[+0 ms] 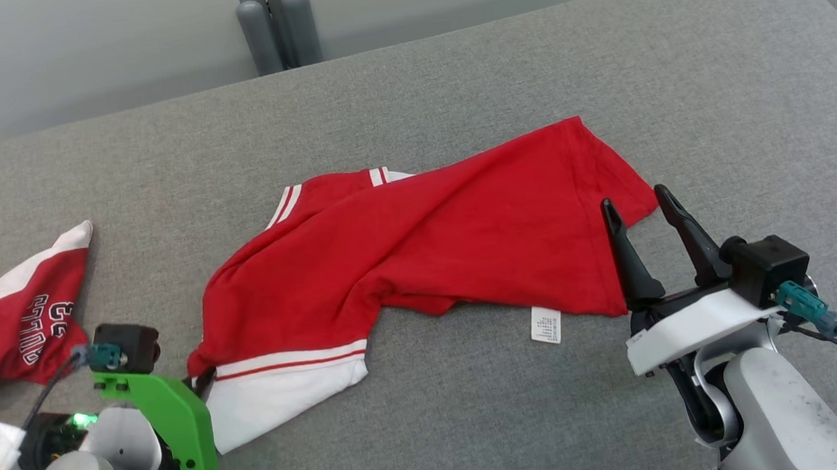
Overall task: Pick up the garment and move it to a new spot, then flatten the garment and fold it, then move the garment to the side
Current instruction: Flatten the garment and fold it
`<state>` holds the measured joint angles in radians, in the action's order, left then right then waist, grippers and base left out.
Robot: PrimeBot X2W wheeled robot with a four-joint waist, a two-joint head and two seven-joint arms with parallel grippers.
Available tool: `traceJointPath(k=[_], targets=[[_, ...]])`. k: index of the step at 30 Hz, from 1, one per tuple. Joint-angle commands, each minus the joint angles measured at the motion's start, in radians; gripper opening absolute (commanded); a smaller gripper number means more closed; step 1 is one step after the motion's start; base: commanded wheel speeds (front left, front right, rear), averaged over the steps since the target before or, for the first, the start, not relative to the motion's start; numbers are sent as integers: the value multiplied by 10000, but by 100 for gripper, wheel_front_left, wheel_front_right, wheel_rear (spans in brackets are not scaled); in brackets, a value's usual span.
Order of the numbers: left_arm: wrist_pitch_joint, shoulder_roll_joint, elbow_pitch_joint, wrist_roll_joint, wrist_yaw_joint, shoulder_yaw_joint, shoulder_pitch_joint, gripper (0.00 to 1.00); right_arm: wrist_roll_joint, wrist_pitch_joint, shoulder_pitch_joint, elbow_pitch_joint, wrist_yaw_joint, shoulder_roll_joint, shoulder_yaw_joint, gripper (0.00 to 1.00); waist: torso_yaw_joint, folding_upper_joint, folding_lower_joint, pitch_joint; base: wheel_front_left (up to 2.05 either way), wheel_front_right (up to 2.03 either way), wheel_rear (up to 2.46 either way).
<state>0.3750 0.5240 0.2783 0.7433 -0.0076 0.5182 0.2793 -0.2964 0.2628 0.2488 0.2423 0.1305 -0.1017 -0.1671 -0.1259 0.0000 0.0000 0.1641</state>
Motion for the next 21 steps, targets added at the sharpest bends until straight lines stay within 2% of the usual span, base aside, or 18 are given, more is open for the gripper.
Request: traceJointPath(k=[1, 8, 12, 21], targets=[[323, 175, -276, 75, -32, -9, 339, 0, 3, 30, 5, 14, 5, 17, 25, 100, -6, 0, 0, -23, 0, 0, 0], [1853, 615, -1316, 808, -266, -279, 1307, 0, -89, 30, 219, -86, 5, 161, -47, 100, -285, 0, 0, 190, 0, 0, 0], [2382, 724, -1309, 1144, -348, -483, 1968, 0, -103, 30, 330, -137, 5, 237, 9, 100, -561, 0, 0, 464, 0, 0, 0], [1623, 209, 684, 909, -550, -625, 3172, 0, -186, 30, 652, -212, 5, 385, 64, 100, -1210, 0, 0, 945, 0, 0, 0]])
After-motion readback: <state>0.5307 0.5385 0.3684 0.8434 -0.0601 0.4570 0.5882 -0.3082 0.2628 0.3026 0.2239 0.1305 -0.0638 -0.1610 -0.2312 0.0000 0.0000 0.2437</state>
